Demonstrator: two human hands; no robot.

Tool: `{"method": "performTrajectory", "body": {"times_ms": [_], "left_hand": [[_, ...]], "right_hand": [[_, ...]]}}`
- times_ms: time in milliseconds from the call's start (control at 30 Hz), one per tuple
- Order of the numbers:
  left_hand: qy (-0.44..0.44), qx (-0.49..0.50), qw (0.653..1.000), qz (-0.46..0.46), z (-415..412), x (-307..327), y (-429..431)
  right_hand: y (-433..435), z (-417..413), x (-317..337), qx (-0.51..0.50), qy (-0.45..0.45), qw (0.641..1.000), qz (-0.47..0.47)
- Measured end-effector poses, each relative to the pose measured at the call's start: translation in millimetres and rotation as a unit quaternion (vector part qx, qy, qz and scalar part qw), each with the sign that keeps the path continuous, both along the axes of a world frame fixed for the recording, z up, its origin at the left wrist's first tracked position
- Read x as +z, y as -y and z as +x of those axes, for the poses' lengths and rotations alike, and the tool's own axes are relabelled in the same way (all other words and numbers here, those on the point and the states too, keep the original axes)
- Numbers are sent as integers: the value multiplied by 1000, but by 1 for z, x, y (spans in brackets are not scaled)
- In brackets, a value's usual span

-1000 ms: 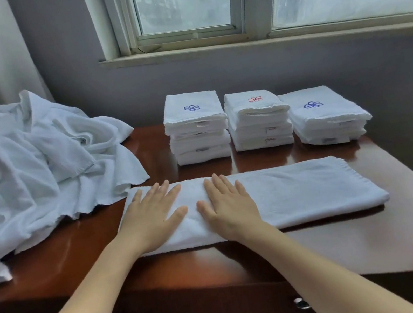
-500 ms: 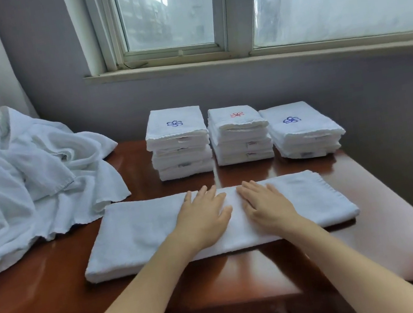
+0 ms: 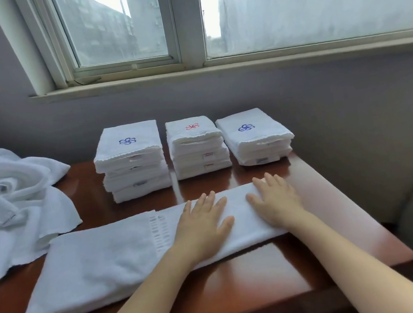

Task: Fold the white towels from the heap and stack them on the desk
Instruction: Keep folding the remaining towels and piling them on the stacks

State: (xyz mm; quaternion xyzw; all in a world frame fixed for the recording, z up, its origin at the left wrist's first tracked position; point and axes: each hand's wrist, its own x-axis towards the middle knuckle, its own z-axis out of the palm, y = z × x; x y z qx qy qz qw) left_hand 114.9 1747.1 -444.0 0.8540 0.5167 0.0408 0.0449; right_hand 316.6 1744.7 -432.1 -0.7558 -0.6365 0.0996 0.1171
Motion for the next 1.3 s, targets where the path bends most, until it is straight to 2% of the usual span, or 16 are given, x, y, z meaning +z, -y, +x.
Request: {"method": "performTrajectory", "body": {"times_ms": [133, 233, 367, 400, 467, 533, 600, 633, 700, 767, 933, 1033, 1300], "left_hand": [[-9, -2, 1000, 3, 1, -2, -1], [-2, -3, 1000, 9, 1, -2, -2], [24, 0, 1000, 7, -1, -4, -1], [43, -1, 999, 8, -1, -3, 0], [135, 2, 991, 5, 0, 4, 3], [314, 17, 948, -45, 2, 22, 8], [483, 21, 864, -142, 3, 48, 16], [529, 18, 829, -183, 1, 62, 19], [569, 26, 791, -223, -12, 87, 25], [589, 39, 776, -222, -33, 106, 29], [578, 89, 790, -184, -106, 129, 34], [571, 118, 793, -175, -147, 129, 38], [566, 227, 764, -208, -223, 107, 51]], "right_hand": [[-4, 6, 10, -26, 25, 999, 26], [-4, 11, 23, -39, -39, 998, 4], [-3, 24, 40, -60, -53, 997, -21], [-3, 26, 44, -50, -79, 996, -14], [-3, 24, 52, -5, -200, 980, 25], [1, 11, 66, 38, -339, 938, 58], [6, -11, 81, 71, -445, 891, 61], [9, -25, 88, 89, -490, 865, 60], [13, -54, 98, 128, -550, 822, 66], [16, -84, 105, 163, -571, 801, 71], [12, -159, 117, 196, -601, 773, 58], [8, -203, 118, 213, -596, 774, 41], [4, -291, 91, 208, -571, 793, -37]]}}
